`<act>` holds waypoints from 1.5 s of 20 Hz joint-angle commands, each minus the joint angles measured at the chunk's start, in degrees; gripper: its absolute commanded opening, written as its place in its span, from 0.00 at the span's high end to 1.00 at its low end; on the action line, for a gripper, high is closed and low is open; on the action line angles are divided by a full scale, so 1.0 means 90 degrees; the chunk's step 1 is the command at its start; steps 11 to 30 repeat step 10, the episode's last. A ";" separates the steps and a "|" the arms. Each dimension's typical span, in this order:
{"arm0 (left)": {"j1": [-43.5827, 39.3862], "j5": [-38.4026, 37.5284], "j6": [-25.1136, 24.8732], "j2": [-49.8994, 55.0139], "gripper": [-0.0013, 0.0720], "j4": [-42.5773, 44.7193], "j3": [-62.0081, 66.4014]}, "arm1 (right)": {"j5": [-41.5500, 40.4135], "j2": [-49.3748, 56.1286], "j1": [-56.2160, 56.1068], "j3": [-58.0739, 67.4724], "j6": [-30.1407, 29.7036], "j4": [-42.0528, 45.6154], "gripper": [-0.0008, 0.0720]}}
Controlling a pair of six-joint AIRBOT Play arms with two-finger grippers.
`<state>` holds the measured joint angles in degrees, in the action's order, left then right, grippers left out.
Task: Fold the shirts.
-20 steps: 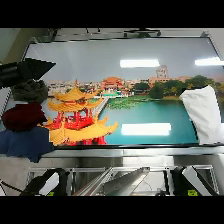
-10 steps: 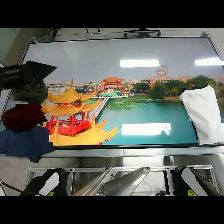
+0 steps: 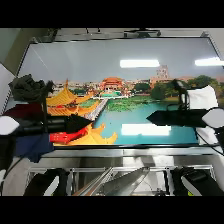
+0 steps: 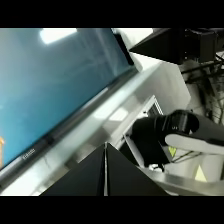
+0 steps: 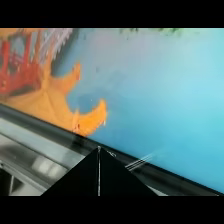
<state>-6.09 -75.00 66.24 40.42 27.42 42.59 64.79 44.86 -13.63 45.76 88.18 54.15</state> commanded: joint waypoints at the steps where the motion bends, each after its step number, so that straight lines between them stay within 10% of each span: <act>1: -0.0716 0.0704 0.0204 -0.0663 0.95 -0.0002 -0.1168 | -0.0476 0.0000 -0.0753 -0.0551 0.0007 -0.0027 0.96; 30: -0.0801 0.0755 0.0202 -0.1151 0.95 -0.0010 -0.1343 | -0.0486 0.0061 -0.0748 -0.0551 0.0010 -0.0041 0.96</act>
